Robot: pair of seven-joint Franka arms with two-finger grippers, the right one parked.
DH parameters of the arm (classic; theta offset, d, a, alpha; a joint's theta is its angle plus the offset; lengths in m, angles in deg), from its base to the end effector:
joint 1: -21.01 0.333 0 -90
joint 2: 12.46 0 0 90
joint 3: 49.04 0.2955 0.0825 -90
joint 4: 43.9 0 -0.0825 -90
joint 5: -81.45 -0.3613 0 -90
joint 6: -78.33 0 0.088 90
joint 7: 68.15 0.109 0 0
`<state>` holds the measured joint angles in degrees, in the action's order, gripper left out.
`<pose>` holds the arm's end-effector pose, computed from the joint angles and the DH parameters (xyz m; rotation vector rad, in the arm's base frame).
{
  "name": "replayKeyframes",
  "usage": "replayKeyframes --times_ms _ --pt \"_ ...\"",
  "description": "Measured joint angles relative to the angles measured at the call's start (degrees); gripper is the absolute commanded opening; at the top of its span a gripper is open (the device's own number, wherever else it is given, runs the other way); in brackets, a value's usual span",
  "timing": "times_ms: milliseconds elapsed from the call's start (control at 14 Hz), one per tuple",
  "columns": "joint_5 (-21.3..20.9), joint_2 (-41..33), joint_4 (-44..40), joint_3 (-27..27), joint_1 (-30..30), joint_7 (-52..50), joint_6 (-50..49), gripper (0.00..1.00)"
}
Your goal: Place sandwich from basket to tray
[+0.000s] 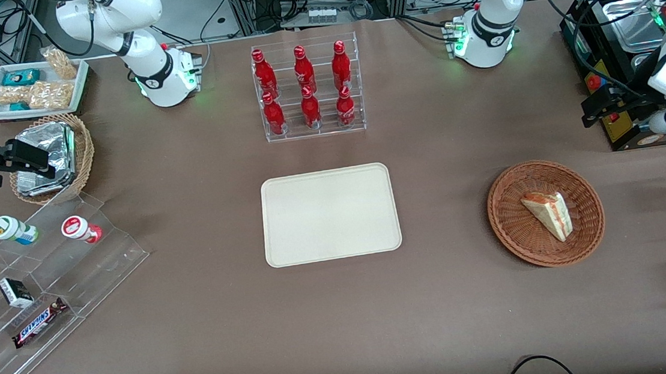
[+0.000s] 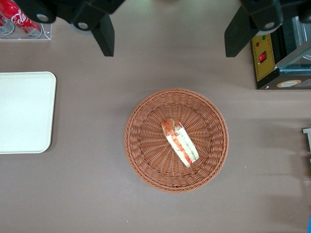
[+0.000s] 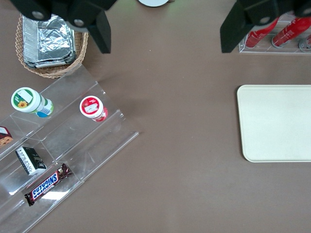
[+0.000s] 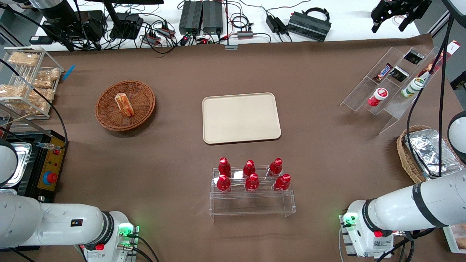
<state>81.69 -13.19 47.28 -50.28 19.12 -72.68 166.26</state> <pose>0.5230 -0.0291 0.5964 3.1396 0.0383 -0.0693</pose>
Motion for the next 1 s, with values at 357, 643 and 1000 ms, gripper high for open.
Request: replayKeyframes --times_ms 357,643,1000 --pt "-0.3 0.0 -0.1 0.2 0.0 2.2 0.1 1.00" --pt "-0.3 1.9 1.3 0.3 0.1 2.3 0.2 1.00" --pt "-0.6 5.8 9.5 1.0 1.7 2.6 11.2 1.00"
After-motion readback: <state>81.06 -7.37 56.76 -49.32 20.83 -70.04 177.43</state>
